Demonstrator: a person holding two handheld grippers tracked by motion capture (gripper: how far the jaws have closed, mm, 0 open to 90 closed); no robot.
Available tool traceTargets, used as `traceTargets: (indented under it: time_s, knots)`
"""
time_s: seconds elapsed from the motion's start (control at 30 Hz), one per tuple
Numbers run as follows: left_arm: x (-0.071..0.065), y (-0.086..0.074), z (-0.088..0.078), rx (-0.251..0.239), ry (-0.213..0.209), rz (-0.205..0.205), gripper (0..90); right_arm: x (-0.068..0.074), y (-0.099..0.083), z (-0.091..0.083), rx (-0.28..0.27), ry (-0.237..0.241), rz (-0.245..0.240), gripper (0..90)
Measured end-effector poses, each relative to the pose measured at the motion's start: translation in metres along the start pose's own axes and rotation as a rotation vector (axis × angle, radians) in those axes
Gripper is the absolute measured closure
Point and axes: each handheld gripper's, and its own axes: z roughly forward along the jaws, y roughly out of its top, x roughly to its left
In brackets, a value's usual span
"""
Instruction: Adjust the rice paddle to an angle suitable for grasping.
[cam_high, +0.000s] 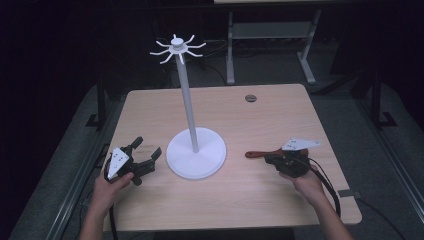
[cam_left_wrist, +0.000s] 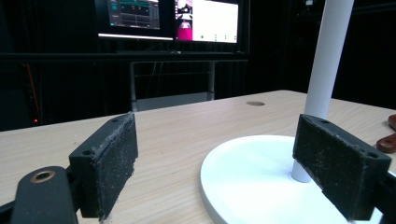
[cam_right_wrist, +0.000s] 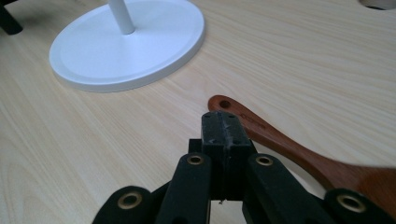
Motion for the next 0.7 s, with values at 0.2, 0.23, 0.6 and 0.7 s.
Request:
traceTargets:
  time_s: [0.2,0.23,0.6,0.7]
  knots:
    - [-0.001,0.0,0.001,0.0,-0.001,0.002,13.4,0.004,0.015,0.019,0.005,0.007,-0.036,89.8]
    - [-0.001,0.0,0.001,0.0,-0.001,0.003,13.4,0.005,0.016,0.021,0.008,0.006,-0.042,89.8]
    - [-0.001,0.0,0.001,-0.001,0.0,0.001,13.4,0.005,0.031,0.047,0.001,0.005,-0.054,89.8]
    - [-0.001,0.0,0.001,-0.001,0.0,0.002,13.4,0.004,0.031,0.057,0.002,0.0,-0.057,89.8]
